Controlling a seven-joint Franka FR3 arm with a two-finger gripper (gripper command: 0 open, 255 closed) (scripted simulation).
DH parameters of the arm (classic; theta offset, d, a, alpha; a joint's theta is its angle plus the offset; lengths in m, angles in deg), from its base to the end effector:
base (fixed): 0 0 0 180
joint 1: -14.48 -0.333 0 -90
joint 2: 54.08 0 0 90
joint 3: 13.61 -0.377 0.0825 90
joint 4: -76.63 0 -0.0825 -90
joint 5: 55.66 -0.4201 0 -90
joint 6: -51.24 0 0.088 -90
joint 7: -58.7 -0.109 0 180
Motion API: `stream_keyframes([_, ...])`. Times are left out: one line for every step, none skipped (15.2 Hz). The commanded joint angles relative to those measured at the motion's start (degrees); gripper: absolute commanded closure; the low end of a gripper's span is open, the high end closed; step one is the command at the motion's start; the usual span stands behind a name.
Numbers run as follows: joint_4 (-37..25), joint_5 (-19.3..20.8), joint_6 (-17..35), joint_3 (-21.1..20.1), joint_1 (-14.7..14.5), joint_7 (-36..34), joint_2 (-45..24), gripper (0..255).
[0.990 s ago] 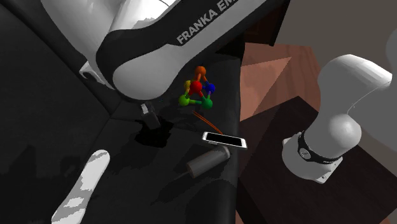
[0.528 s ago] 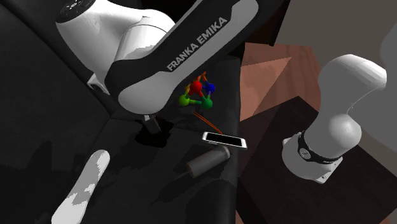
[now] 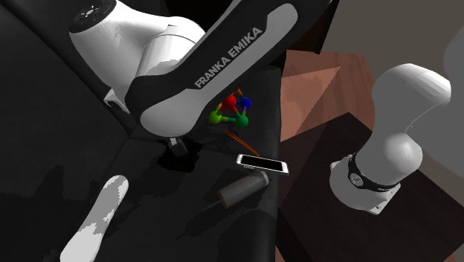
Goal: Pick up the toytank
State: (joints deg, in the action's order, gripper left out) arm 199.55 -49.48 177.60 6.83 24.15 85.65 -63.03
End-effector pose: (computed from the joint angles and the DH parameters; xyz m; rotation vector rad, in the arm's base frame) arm 0.5062 -0.2934 0.3627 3.0540 0.0218 -0.2195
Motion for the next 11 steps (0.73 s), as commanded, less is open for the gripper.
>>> stream_keyframes([0.03, -0.01, 0.04, -0.01, 0.0, 0.02, -0.12, 255])
stream_keyframes([0.05, -0.01, 0.07, -0.02, 0.0, 0.01, -0.13, 255])
stream_keyframes([0.07, 0.01, 0.05, -0.01, 0.0, 0.02, -0.09, 255])
stream_keyframes([0.26, 0.08, 0.09, 0.01, -0.01, -0.02, 0.06, 255])
stream_keyframes([0.0, 0.22, -0.63, 0.04, -0.06, -0.06, 0.55, 255])
stream_keyframes([-0.27, 0.36, -1.35, 0.06, -0.11, -0.09, 1.02, 255])
stream_keyframes([-0.57, 0.49, -2.08, 0.08, -0.15, -0.11, 1.47, 255])
stream_keyframes([-0.87, 0.61, -2.81, 0.09, -0.2, -0.13, 1.92, 255])
stream_keyframes([-1.18, 0.73, -3.54, 0.1, -0.24, -0.15, 2.35, 255])
stream_keyframes([-1.51, 0.85, -4.27, 0.11, -0.28, -0.16, 2.77, 255])
stream_keyframes([-1.84, 0.96, -5.0, 0.12, -0.31, -0.18, 3.19, 255])
